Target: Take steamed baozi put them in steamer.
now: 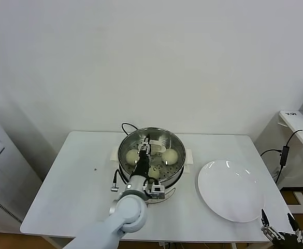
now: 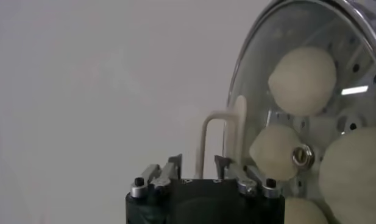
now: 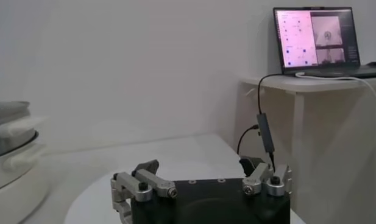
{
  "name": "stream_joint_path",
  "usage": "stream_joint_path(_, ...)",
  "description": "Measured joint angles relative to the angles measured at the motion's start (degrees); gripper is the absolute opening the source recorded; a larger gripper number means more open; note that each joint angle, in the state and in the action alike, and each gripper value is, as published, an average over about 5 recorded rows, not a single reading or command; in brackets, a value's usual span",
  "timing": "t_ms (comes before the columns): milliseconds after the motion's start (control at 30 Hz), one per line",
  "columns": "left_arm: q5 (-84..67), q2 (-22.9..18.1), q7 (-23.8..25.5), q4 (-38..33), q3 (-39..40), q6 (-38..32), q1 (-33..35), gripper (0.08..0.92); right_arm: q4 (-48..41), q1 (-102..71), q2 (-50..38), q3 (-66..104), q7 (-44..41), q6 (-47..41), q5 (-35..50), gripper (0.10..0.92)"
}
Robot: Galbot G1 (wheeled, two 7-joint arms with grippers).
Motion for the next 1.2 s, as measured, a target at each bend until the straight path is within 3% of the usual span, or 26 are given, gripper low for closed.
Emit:
stream_joint_path(267, -5.54, 2.33, -1.78, -5.73, -1.98, 0.01, 2.8, 0.76, -0.63, 0.71, -0.82, -0.3, 0.12, 0.36, -0.07, 0.823)
stream_joint_path(367, -7.57, 3.26, -2.78, -7.89, -2.98, 0.01, 3.83, 0.81, -0.64, 0.97, -1.1, -0.53, 0.27, 0.44, 0.03, 0.823)
stream_joint_path(767, -21.41, 4.57, -11.34, -12.73, -12.13, -2.15, 8.37, 0.823, 0.58, 4.62, -3.83, -2.61, 2.69, -1.38, 1.31, 0.823)
stream_joint_path(1000, -33.57, 4.31, -14.72, -12.71, -21.77, -15.64, 12.36, 0.823, 1.74, 8.04, -5.22, -5.37, 4.86, -3.55, 1.73, 0.823)
stream_joint_path(1200, -43.88, 2.19, -12.57, -11.47, -31.37, -27.28, 18.58, 0.823, 2.93, 9.24, -5.97, -7.5, 6.11, -5.51, 2.33, 0.823)
